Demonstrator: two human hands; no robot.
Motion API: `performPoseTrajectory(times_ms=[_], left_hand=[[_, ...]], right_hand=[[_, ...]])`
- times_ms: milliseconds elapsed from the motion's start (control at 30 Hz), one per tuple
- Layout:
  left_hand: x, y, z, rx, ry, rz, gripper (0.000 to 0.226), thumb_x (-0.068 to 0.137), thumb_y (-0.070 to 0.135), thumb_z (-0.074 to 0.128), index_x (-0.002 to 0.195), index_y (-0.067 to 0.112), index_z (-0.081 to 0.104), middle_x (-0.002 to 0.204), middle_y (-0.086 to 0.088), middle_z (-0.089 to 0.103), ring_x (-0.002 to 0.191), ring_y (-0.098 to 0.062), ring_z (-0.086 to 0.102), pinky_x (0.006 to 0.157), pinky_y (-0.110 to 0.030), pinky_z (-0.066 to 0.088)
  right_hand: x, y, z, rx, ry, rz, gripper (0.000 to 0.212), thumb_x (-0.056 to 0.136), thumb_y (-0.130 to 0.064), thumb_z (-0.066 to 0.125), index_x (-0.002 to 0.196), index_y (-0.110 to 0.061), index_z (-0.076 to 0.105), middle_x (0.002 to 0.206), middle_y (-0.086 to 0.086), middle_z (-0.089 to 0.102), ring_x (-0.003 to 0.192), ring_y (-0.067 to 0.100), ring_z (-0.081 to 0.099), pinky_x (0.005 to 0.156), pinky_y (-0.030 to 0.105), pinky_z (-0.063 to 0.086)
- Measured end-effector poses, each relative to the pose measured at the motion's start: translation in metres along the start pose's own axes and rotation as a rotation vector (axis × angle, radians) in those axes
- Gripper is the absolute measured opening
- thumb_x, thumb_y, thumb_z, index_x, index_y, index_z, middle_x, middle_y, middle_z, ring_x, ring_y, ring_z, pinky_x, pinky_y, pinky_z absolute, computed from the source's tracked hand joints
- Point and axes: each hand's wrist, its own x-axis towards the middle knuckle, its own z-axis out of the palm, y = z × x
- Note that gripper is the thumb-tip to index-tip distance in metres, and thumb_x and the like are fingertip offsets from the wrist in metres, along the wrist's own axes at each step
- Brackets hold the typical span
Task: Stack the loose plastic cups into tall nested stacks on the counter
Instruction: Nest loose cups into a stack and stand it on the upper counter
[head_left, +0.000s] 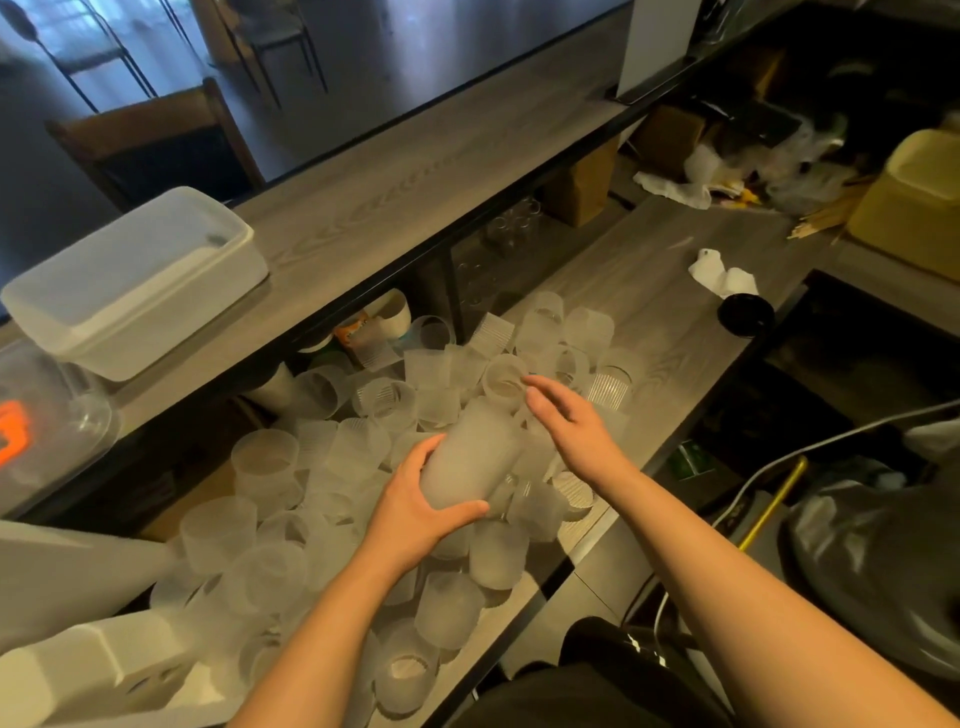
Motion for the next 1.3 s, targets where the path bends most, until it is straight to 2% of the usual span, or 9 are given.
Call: performPoseTrajectory(times_ms=[133, 200, 300, 500, 667, 867, 1033, 1200, 1300], left_hand=[[0.001, 0.001, -0.001, -0.016, 0.011, -0.004, 0.079, 0.067, 0.031, 0.091, 0.129, 0.045, 0.042, 0.126, 0.020, 0.049, 0.112, 0.001, 0.050, 0.086, -0.024, 0.046], [0.000, 0.000, 0.000, -0.019, 0.011, -0.005, 0.079, 0.068, 0.030, 0.091, 0.129, 0.043, 0.043, 0.125, 0.019, 0.049, 0.110, 0.000, 0.050, 0.082, -0.021, 0.046], [0.001, 0.001, 0.003, -0.025, 0.003, -0.003, 0.079, 0.068, 0.028, 0.091, 0.129, 0.041, 0.043, 0.124, 0.019, 0.049, 0.110, 0.001, 0.050, 0.079, -0.017, 0.044], [0.000, -0.001, 0.005, -0.023, -0.018, -0.021, 0.086, 0.060, 0.043, 0.091, 0.131, 0.043, 0.042, 0.127, 0.018, 0.048, 0.111, 0.003, 0.049, 0.083, -0.020, 0.045], [0.000, -0.008, 0.001, -0.009, -0.007, -0.043, 0.090, 0.049, 0.063, 0.080, 0.130, 0.047, 0.042, 0.127, 0.022, 0.049, 0.113, 0.000, 0.051, 0.090, -0.029, 0.049], [0.000, -0.010, 0.000, -0.022, 0.001, -0.059, 0.088, 0.050, 0.062, 0.080, 0.127, 0.051, 0.041, 0.128, 0.019, 0.049, 0.114, -0.002, 0.051, 0.087, -0.026, 0.048], [0.002, -0.009, 0.003, -0.025, 0.000, -0.057, 0.087, 0.051, 0.057, 0.084, 0.127, 0.051, 0.042, 0.129, 0.018, 0.050, 0.114, 0.001, 0.050, 0.087, -0.025, 0.047], [0.005, -0.004, 0.004, -0.011, -0.005, -0.033, 0.080, 0.065, 0.032, 0.092, 0.126, 0.050, 0.043, 0.127, 0.020, 0.049, 0.111, 0.005, 0.048, 0.080, -0.016, 0.042], [0.008, 0.001, 0.004, -0.007, -0.009, -0.016, 0.081, 0.065, 0.029, 0.092, 0.125, 0.052, 0.042, 0.126, 0.027, 0.048, 0.112, 0.008, 0.048, 0.081, -0.016, 0.043]], right_hand=[[0.004, 0.031, -0.020, -0.129, 0.398, 0.184, 0.054, 0.090, -0.059, 0.061, 0.124, -0.017, 0.060, 0.114, 0.001, 0.065, 0.105, 0.017, 0.062, 0.092, 0.036, 0.055], [0.004, 0.052, -0.029, -0.192, 0.550, 0.281, 0.073, 0.080, -0.073, 0.064, 0.126, -0.017, 0.056, 0.117, 0.003, 0.063, 0.105, 0.019, 0.061, 0.091, 0.041, 0.056], [0.009, 0.080, -0.037, -0.260, 0.597, 0.400, 0.107, 0.068, -0.082, 0.066, 0.144, -0.010, 0.042, 0.141, 0.011, 0.052, 0.129, 0.029, 0.050, 0.104, 0.051, 0.049], [0.029, 0.103, -0.034, -0.285, 0.454, 0.536, 0.128, 0.058, -0.085, 0.069, 0.150, -0.008, 0.026, 0.144, 0.019, 0.049, 0.130, 0.039, 0.049, 0.102, 0.055, 0.049], [0.039, 0.105, -0.028, -0.319, 0.480, 0.531, 0.098, 0.075, -0.061, 0.076, 0.144, -0.009, 0.031, 0.138, 0.020, 0.054, 0.127, 0.039, 0.051, 0.100, 0.055, 0.050], [0.028, 0.097, -0.030, -0.122, 0.545, 0.507, 0.096, 0.069, -0.060, 0.072, 0.144, -0.020, 0.029, 0.119, 0.014, 0.064, 0.099, 0.031, 0.066, 0.085, 0.050, 0.059], [0.016, 0.073, -0.034, 0.099, 0.487, 0.403, 0.073, 0.086, -0.032, 0.073, 0.144, -0.015, 0.033, 0.095, 0.005, 0.060, 0.080, 0.015, 0.060, 0.067, 0.029, 0.051], [0.011, 0.027, -0.036, 0.189, 0.147, 0.219, 0.056, 0.087, -0.043, 0.070, 0.138, -0.027, 0.053, 0.129, -0.003, 0.054, 0.123, 0.015, 0.051, 0.098, 0.032, 0.043], [0.009, 0.003, -0.034, 0.159, 0.005, 0.126, 0.070, 0.071, -0.055, 0.072, 0.135, -0.031, 0.056, 0.131, -0.003, 0.054, 0.120, 0.010, 0.053, 0.101, 0.031, 0.045]])
